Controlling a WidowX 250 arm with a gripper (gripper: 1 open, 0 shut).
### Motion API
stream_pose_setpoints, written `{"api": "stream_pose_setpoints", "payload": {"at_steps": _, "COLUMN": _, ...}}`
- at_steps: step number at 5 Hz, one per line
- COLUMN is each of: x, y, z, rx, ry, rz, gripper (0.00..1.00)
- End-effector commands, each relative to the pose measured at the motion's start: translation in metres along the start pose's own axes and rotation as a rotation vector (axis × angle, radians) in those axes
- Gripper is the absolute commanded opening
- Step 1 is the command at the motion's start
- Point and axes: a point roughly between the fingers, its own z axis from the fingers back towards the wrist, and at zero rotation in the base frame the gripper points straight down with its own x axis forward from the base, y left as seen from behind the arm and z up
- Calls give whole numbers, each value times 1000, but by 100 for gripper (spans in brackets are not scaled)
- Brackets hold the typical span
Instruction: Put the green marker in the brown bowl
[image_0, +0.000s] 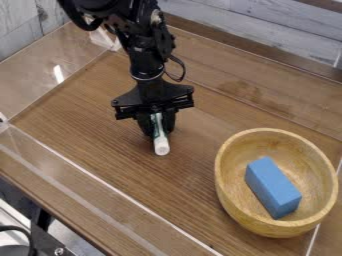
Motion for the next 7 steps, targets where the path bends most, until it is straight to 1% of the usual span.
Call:
{"api": "stream_pose_setpoints", "payload": {"at_steps": 1, "x": 4, "y": -1, "z": 0, "rx": 5, "ry": -18, "rz": -23, "gripper": 0}}
{"api": "stream_pose_setpoints", "payload": {"at_steps": 2, "x": 4, "y": 0, "z": -1, "rx": 11, "ry": -19, "rz": -36, "gripper": 0}}
{"api": "stream_pose_setpoints", "payload": {"at_steps": 3, "x": 4, "y": 1, "z": -2, "rx": 15, "ry": -18, "rz": -50, "gripper": 100}}
{"api": "stream_pose_setpoints", "payload": {"at_steps": 4, "x": 4, "y": 1, "z": -1, "rx": 15, "ry": -15, "rz": -55, "gripper": 0}}
{"api": "stream_pose_setpoints", "payload": {"at_steps": 7, "x": 7, "y": 4, "z": 22, "rx": 74, "ry": -49, "rz": -146, "gripper": 0}}
